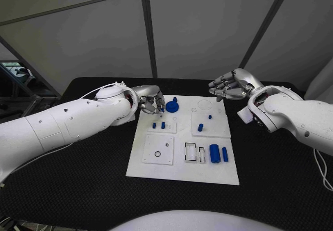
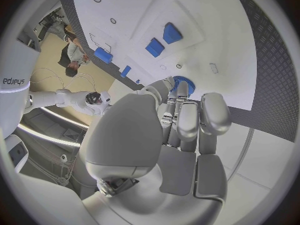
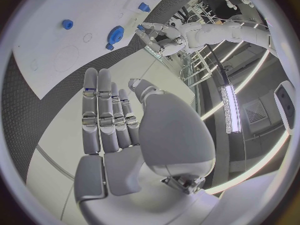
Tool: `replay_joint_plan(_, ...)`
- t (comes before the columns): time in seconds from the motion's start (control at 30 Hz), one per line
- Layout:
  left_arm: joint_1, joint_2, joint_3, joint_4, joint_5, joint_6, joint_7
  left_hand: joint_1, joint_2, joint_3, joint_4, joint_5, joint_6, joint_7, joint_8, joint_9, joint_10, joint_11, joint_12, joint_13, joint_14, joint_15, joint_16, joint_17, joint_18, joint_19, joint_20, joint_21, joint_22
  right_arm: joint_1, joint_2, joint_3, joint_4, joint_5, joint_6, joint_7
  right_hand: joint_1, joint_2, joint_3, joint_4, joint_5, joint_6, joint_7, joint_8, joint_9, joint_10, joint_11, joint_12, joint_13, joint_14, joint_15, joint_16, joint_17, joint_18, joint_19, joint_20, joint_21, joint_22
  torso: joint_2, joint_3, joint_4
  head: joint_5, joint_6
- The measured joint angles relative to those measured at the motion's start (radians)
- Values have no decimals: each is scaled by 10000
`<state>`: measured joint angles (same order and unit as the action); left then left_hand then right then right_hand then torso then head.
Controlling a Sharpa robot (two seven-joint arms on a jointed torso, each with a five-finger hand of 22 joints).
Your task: Assemble the parts on the task board
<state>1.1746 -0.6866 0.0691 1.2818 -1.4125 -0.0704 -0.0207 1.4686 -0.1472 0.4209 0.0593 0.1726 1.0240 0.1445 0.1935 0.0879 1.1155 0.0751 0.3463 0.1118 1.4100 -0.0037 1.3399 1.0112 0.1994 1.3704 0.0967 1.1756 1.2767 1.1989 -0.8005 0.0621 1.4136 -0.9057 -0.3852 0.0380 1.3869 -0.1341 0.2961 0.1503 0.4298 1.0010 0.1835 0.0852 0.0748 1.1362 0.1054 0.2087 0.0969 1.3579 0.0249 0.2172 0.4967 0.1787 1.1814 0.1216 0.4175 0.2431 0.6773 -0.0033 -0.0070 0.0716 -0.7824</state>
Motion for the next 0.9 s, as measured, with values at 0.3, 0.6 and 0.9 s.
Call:
replay_joint_plan(0.3, -5, -66, 2, -6, 124, 110, -96, -40, -40, 0, 0, 0, 0, 0, -46, 1, 0, 0, 0, 0, 0, 0, 0, -8, 1, 0, 0, 0, 13, 0, 20, -1, -10, 0, 3, 0, 0, 0, 0, 0, 0, 0, 0, 0, 0, 0, 0, 0, 1, 0, 0, 0, 0, 0, 0, 0, 0, 0, 0, 12, -6, 30, -23)
replay_joint_plan(0.6, -12, -42, 3, -45, 176, 174, -139, -40, -40, 0, 0, 1, 0, 0, -46, -1, 36, -36, 0, 1, 0, 0, 0, -8, 1, 0, 0, 0, 12, -1, 32, 0, -12, 0, 5, -3, 0, 0, 0, 0, 0, 0, 0, 0, 0, 0, 0, 0, 1, 0, 0, 0, 0, 0, 0, 0, 0, 1, 0, 16, 0, 43, -30)
replay_joint_plan(0.9, -144, 143, 1, -285, 197, 349, -191, -40, -40, 0, 0, 1, 36, -36, -46, -8, 36, -36, -38, 9, 0, 0, 0, -18, 0, -1, 0, 0, 11, -1, 88, 0, -8, 0, 17, -4, 0, 0, 0, 0, 0, 0, 0, 0, 0, 0, 0, 0, 2, 0, 0, 0, 0, 0, 0, 0, 0, 1, -4, 17, -4, 95, -8)
